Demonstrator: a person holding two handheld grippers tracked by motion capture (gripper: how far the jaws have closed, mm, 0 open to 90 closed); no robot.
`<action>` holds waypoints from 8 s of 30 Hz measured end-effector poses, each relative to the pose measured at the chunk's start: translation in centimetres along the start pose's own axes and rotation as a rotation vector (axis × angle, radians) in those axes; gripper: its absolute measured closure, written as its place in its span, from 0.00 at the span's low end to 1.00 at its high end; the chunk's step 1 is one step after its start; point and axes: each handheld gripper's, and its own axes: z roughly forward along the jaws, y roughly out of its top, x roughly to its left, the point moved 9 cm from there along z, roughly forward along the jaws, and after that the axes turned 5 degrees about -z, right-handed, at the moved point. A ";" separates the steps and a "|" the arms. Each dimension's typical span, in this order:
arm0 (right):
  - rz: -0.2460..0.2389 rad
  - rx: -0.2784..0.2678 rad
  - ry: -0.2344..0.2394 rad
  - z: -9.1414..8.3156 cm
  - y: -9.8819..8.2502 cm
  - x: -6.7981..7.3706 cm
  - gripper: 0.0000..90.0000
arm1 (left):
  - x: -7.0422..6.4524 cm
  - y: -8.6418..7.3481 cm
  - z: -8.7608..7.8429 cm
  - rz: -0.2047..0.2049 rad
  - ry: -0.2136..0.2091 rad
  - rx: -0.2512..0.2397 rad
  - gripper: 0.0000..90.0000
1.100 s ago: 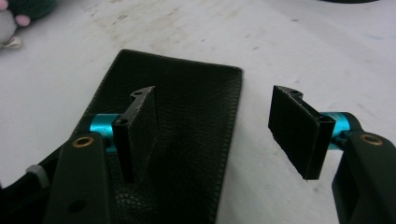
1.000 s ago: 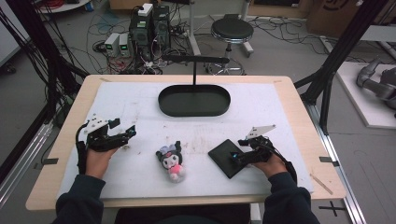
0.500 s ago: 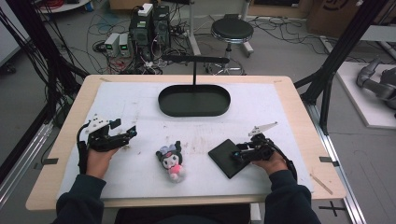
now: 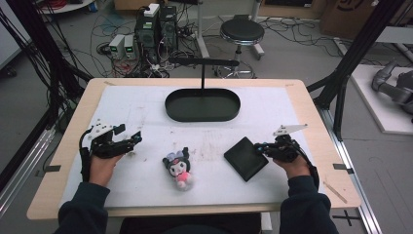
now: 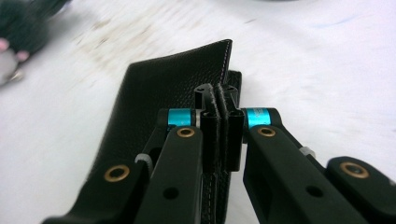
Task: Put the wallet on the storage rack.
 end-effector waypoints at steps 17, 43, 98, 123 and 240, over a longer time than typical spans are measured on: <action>-0.117 -0.107 -0.228 -3.0 3.2 -0.5 1.00 | 0.0 0.0 0.0 0.009 0.004 0.005 0.30; -0.202 -0.109 -0.202 -0.6 3.8 0.8 0.97 | 0.0 -0.1 0.0 0.002 0.005 0.008 0.30; -0.250 -0.115 -0.044 0.3 4.1 2.9 0.98 | 0.1 -0.3 0.0 0.002 0.012 0.014 0.30; -0.275 -0.149 -0.155 0.3 4.5 2.1 0.54 | 0.2 -0.3 0.0 0.004 0.013 0.014 0.30; -0.193 -0.139 -0.329 12.6 16.2 -4.3 0.86 | 1.0 -0.4 -0.5 0.000 0.021 0.003 0.30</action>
